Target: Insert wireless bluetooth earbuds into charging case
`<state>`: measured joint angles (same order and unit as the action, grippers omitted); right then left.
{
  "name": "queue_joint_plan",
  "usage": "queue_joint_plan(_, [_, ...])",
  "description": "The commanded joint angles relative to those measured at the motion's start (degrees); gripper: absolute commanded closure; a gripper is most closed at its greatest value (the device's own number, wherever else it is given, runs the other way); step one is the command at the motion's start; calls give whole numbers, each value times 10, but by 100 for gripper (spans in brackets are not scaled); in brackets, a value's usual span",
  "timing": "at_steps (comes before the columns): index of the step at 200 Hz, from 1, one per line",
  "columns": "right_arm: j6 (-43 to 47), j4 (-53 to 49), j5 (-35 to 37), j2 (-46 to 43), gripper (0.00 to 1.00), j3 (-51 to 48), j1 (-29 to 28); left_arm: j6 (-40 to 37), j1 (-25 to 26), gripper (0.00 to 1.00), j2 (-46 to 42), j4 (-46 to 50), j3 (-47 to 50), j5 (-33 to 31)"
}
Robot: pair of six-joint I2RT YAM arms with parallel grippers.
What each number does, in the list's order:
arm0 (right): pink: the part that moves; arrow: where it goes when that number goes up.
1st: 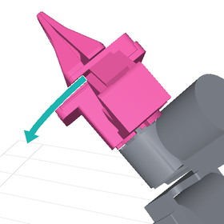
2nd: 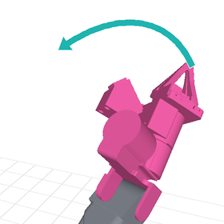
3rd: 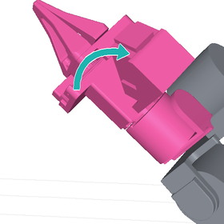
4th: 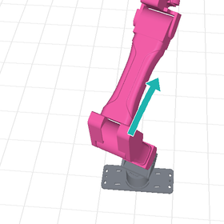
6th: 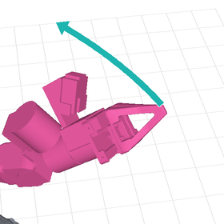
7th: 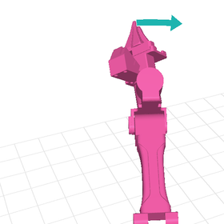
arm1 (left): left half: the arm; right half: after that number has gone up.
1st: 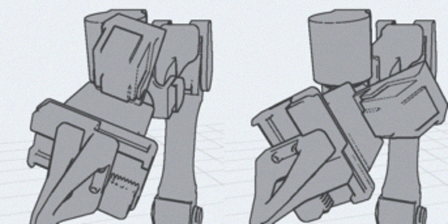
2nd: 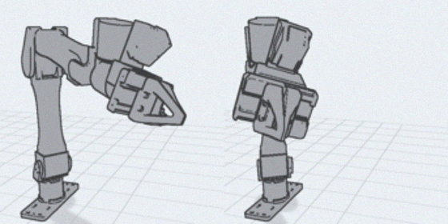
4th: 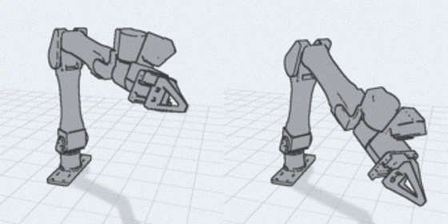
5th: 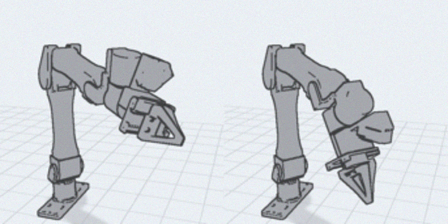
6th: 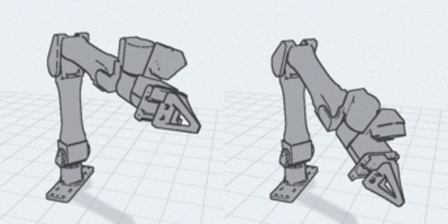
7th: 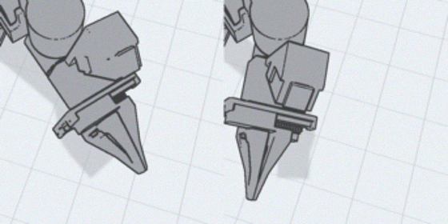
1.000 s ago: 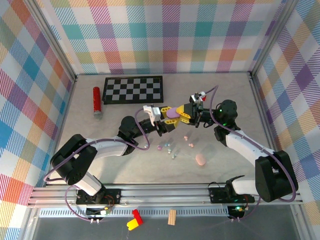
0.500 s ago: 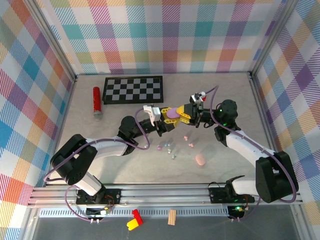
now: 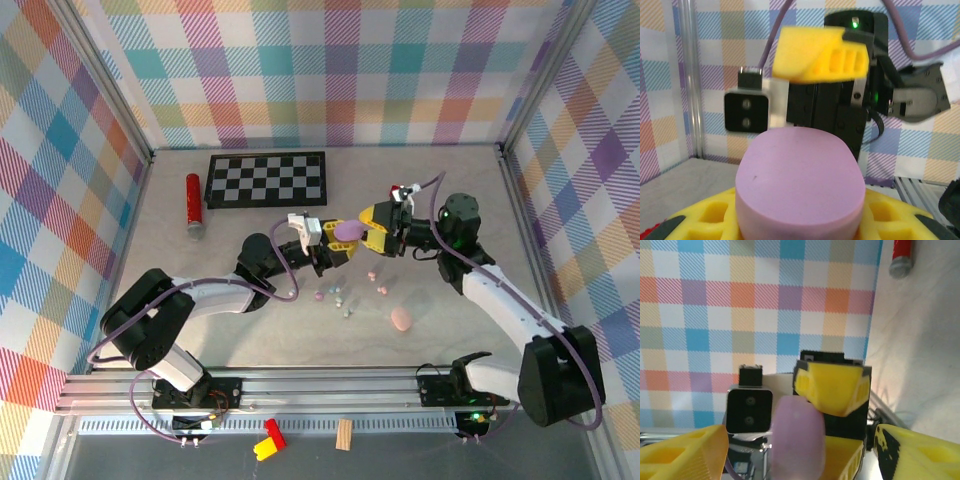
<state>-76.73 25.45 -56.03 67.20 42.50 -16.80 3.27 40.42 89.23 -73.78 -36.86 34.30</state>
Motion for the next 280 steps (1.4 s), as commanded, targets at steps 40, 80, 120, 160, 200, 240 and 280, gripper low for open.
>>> queue_joint_plan(40, [619, -489, 154, -57, 13, 159, 3, -33, -25, 64, -56, 53, 40, 62])
queue_joint_plan(80, [902, -572, 247, -56, 8, 215, -82, -26, -30, 64, -65, 81, 44, 99])
queue_joint_plan(120, [991, -572, 300, -31, 6, 235, -151, -20, -31, 65, -68, 86, 44, 115])
queue_joint_plan(160, [1009, -568, 343, 0, 6, 245, -177, -8, -30, 65, -72, 87, 40, 130])
queue_joint_plan(200, [1009, -558, 370, 8, 6, 246, -184, -4, -30, 65, -74, 89, 39, 136])
queue_joint_plan(240, [968, -508, 424, -9, 6, 237, -184, -14, -31, 65, -70, 93, 42, 137])
queue_joint_plan(280, [953, -488, 443, -20, 6, 234, -182, -17, -31, 65, -73, 94, 45, 138])
